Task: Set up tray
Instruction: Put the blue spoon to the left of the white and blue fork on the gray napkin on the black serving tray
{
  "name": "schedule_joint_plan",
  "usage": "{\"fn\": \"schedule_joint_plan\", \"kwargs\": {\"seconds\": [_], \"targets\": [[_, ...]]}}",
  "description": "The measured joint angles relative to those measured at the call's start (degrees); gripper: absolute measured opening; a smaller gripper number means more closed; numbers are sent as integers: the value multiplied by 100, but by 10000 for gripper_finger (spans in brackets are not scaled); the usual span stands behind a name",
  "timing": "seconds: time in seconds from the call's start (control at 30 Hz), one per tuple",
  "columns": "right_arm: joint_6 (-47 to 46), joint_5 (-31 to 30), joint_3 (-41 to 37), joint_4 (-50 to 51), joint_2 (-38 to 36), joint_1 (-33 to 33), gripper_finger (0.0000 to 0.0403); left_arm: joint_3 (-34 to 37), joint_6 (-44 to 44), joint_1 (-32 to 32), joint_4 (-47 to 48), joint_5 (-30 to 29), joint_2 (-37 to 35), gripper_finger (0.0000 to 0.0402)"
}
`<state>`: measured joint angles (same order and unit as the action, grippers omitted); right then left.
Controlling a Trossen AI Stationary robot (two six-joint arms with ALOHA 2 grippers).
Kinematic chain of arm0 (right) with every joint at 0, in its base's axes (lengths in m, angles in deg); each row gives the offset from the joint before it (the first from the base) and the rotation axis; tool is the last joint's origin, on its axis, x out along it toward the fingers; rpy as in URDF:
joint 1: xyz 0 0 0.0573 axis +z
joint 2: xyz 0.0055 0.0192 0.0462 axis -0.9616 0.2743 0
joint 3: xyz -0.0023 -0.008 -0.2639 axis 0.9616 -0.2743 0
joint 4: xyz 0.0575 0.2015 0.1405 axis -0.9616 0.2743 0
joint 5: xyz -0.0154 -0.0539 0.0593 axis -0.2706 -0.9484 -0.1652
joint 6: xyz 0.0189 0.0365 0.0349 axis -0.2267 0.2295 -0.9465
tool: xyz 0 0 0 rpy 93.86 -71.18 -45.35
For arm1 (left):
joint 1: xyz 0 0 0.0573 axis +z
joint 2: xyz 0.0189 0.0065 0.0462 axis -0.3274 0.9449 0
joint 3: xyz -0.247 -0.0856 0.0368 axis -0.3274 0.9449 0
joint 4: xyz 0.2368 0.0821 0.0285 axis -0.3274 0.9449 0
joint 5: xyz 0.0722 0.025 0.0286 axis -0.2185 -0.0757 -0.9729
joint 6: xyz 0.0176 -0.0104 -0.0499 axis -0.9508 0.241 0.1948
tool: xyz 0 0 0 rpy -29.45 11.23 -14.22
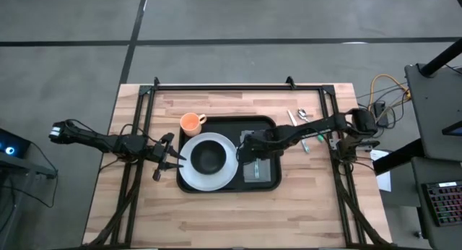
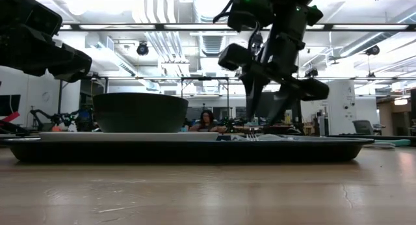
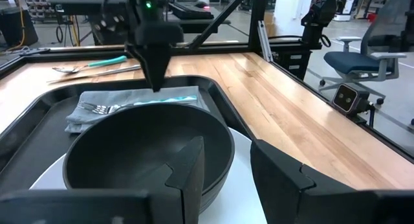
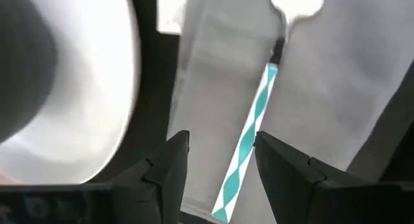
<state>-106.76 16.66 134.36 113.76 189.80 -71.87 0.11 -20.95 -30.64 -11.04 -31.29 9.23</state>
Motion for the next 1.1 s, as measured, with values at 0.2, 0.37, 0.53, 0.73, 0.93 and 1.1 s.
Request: {"fn": "schedule_joint_plan", "kwargs": {"seconds": [0.2,0.37,0.53,0.73,0.93,1.1], "targets": [[743,-33,0,169,-301,-258,166,0,1,0,-1,0,-1,109],[1251,-35,0,803,-476,-449,166,0,1,0,1,0,-1,109],[1735,-59,0,1537,-645,-672,166,0,1,-1,-1,0,-1,109],[2502,-236,-9,1841,-835,-986,166,0,-1,-2,-1,0,5,109],[3161,-339,-85,1942,-1078,-1423,166,0,0,-1,1,0,44,109],[3627,-350,-299,1947,-1284,-1844,166,0,0,0,1,0,44,109]]}}
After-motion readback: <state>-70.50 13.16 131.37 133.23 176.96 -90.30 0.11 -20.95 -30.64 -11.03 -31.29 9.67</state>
